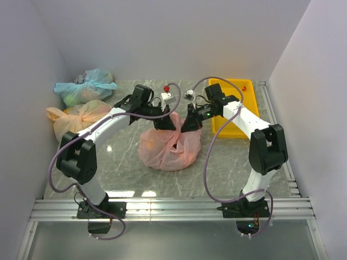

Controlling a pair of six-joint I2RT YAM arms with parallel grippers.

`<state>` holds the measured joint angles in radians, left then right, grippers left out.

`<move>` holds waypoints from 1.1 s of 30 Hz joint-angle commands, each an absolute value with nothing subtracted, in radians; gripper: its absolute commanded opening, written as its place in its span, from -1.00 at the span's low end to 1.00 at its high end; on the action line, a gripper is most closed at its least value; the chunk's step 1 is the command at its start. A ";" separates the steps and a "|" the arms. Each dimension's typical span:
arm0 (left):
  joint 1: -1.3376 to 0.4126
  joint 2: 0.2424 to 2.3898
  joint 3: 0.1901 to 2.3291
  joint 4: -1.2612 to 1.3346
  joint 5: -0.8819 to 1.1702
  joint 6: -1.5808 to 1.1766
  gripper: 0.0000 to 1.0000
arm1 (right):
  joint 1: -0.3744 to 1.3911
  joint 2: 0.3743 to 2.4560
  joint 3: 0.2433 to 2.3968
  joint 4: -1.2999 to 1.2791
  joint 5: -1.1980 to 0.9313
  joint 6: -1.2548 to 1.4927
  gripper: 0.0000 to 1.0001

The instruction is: Place the fake fruits into the plastic bag and tie a complex knot

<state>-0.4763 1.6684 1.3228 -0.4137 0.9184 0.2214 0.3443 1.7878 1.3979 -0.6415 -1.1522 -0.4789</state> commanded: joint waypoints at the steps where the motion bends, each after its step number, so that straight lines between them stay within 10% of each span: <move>1: -0.480 1.703 1.396 -0.359 0.904 0.124 -0.98 | 0.348 1.726 1.411 -0.684 -1.224 -0.565 -0.46; 11: -0.479 1.730 1.433 -0.351 0.900 0.071 -0.99 | 0.354 1.724 1.398 -0.598 -1.241 -0.508 0.64; 33: -0.451 1.654 1.399 -0.268 0.936 -0.069 -0.95 | 0.411 1.767 1.330 -0.459 -1.183 -0.463 -0.37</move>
<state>-0.4629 1.7245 1.3949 -0.3344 0.9096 -0.0555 0.4053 1.7748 1.3449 -0.4263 -1.1713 -0.4160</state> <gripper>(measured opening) 0.025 0.361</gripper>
